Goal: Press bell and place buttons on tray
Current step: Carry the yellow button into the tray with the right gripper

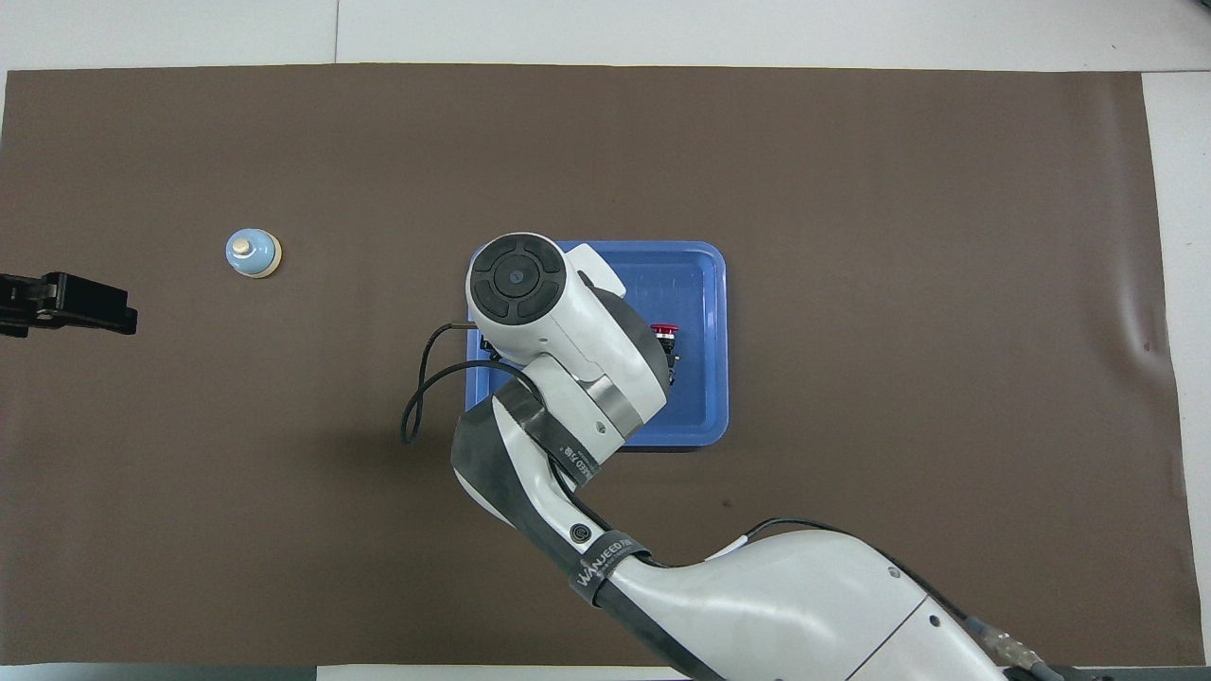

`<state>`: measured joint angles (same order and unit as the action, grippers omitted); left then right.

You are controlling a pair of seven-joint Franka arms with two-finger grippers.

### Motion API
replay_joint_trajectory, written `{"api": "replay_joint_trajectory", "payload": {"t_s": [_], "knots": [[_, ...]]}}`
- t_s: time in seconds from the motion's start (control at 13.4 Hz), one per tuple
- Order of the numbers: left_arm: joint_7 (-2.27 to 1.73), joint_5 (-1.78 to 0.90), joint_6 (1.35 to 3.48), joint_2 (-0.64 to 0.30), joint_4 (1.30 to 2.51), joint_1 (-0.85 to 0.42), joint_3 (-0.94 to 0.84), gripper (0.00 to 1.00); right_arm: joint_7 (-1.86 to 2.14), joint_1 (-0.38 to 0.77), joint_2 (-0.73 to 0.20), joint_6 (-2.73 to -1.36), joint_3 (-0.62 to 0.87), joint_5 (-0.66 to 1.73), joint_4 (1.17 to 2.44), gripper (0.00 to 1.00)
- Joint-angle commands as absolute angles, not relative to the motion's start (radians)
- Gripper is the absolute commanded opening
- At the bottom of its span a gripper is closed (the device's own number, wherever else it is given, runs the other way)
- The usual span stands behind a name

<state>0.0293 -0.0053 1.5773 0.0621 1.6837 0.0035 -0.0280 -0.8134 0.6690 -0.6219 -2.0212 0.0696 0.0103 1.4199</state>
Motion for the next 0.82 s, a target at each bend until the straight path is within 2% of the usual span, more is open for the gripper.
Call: {"api": "replay_joint_trajectory", "payload": {"t_s": [0.0,0.37,0.45,0.52,0.6,0.75], "knots": [[0.031,-0.011,1.578,0.08,1.7,-0.002,-0.021,1.0,-0.818,0.681,-0.626,-2.089,0.066,0.02,1.466,0.0],[0.031,-0.009,1.577,0.08,1.7,-0.002,-0.021,1.0,-0.854,0.689,-0.624,-2.118,0.066,0.023,1.497,0.01],[0.031,-0.009,1.577,0.08,1.7,-0.002,-0.021,1.0,-0.865,0.692,-0.624,-2.129,0.066,0.023,1.509,0.54],[0.031,-0.011,1.578,0.08,1.7,0.0,-0.021,1.0,-0.865,0.692,-0.623,-2.126,0.066,0.023,1.512,0.91],[0.031,-0.009,1.578,0.08,1.7,-0.002,-0.021,1.0,-0.865,0.692,-0.623,-2.12,0.066,0.023,1.509,1.0],[0.031,-0.009,1.577,0.08,1.7,-0.002,-0.021,1.0,-0.867,0.683,-0.614,-2.106,0.066,0.025,1.503,1.0]]}}
